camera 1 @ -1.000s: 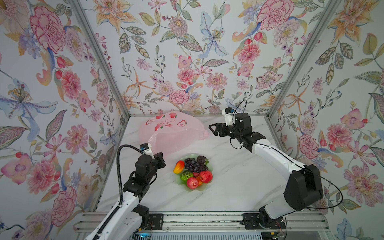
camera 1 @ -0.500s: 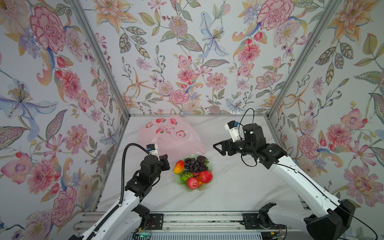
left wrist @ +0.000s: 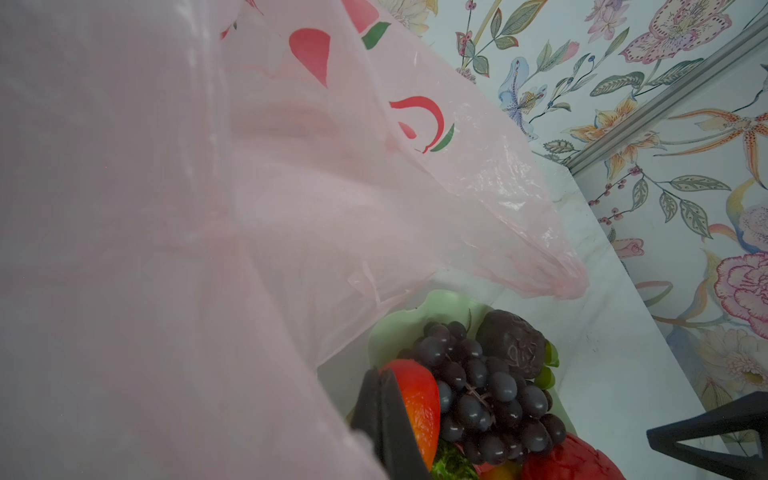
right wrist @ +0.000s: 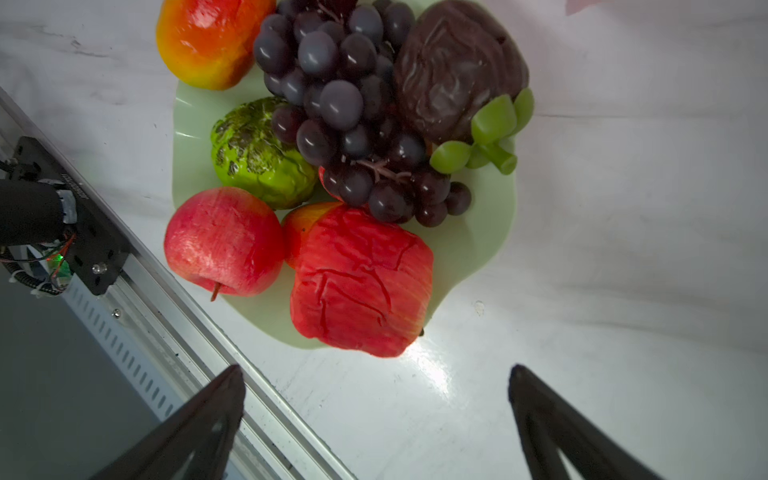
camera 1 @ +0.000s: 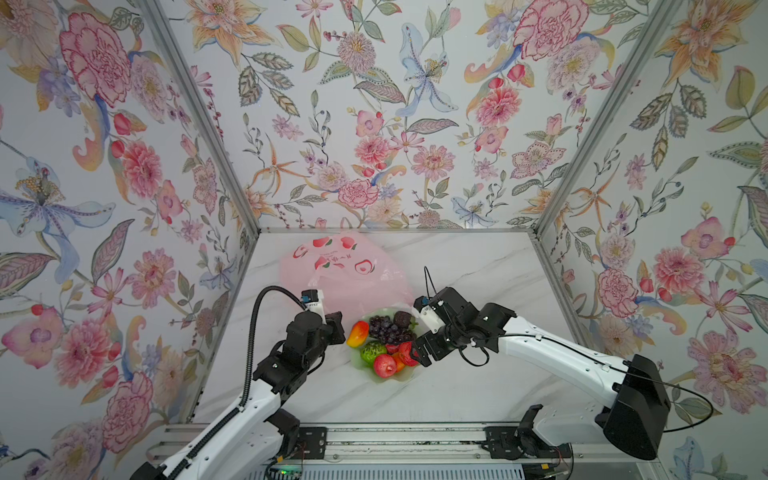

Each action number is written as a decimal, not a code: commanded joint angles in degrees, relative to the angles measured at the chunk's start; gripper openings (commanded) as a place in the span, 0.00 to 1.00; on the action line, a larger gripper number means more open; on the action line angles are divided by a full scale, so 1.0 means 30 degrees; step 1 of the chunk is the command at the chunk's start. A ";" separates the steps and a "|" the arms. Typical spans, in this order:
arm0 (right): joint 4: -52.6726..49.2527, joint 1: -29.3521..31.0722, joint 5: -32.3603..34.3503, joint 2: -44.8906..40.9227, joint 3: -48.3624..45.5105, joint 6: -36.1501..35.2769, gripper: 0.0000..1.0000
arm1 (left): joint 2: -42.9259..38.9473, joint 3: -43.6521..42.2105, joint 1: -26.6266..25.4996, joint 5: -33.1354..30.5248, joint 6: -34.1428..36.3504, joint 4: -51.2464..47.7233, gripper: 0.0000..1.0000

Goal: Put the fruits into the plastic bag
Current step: 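Release the bag with the right gripper and reach down to the red wrinkled fruit, then close the right gripper on the red wrinkled fruit and lift it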

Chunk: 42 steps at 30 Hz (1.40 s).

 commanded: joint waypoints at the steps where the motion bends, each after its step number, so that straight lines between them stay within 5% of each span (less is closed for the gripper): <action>1: 0.0196 0.0210 0.0560 0.0649 0.0295 0.0507 0.98 | 0.0105 0.0400 -0.0231 0.0006 0.0277 0.0008 0.00; 32: 0.2467 0.0817 -0.0378 0.2698 -0.0045 0.2094 0.74 | 0.0547 0.0325 -0.0233 0.0361 0.0281 0.0519 0.00; 42: 0.2800 0.0816 -0.0036 0.1858 -0.0172 0.2202 0.58 | 0.0409 0.0353 -0.0241 0.0538 0.0138 0.0430 0.00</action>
